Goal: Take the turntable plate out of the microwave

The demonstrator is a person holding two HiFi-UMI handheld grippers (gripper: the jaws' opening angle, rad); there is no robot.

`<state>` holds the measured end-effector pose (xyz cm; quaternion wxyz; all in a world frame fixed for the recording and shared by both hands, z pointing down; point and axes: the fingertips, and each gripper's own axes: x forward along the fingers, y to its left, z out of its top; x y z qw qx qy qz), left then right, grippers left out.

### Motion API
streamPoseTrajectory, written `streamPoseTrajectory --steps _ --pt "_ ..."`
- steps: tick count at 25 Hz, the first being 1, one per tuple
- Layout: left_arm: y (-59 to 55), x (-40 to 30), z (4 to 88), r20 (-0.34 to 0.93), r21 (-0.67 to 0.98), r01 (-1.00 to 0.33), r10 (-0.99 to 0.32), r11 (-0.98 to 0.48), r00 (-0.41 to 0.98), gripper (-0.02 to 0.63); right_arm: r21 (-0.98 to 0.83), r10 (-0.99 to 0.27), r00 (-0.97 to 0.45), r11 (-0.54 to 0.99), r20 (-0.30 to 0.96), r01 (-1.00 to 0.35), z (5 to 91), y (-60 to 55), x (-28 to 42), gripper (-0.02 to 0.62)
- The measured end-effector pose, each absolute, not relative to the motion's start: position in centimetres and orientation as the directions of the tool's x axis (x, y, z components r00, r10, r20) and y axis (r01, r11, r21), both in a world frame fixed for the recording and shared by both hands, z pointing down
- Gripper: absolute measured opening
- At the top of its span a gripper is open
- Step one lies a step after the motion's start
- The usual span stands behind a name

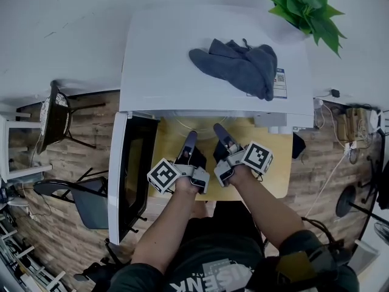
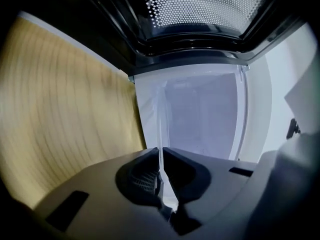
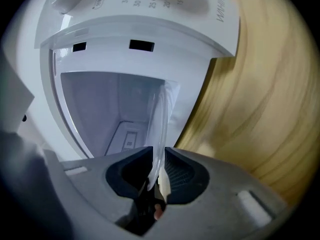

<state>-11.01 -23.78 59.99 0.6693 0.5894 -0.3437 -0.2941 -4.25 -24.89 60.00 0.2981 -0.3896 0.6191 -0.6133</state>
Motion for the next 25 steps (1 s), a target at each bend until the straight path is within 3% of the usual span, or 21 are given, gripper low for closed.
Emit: streamPoseTrajectory --steps 7,11,15,19,22,25 --pt "-22.4 -11.3 60.5 0.127 0.990 -0.034 -0.787 0.134 0.604 0.021 -0.985 -0.851 -0.501 -0.103 0.161 -0.141 61.5 -25.2 -3.7 0.061" --pt "-22.0 -11.9 61.4 0.161 0.987 -0.108 -0.779 0.119 0.605 0.026 -0.997 -0.852 -0.519 -0.043 0.070 -0.064 60.5 -25.6 -4.0 0.051" --pt "-22.7 -11.3 60.8 0.116 0.993 -0.060 -0.789 0.100 0.603 0.046 -0.998 -0.853 -0.520 -0.032 0.053 -0.049 60.4 -25.7 -3.9 0.046" --pt "-24.5 -11.8 61.0 0.110 0.994 -0.079 -0.802 0.079 0.587 0.103 -1.000 -0.845 -0.535 -0.010 0.021 -0.024 59.8 -25.3 -4.5 0.044" --pt "-25.8 -12.5 61.2 0.120 0.990 -0.134 -0.805 0.051 0.581 0.101 -1.000 -0.837 -0.547 0.000 0.014 -0.026 59.6 -24.9 -4.8 0.041" --pt "-26.2 -12.3 60.7 0.089 0.996 -0.072 -0.810 0.059 0.580 0.061 -1.000 -0.834 -0.551 0.002 0.013 -0.027 59.5 -24.6 -5.0 0.041"
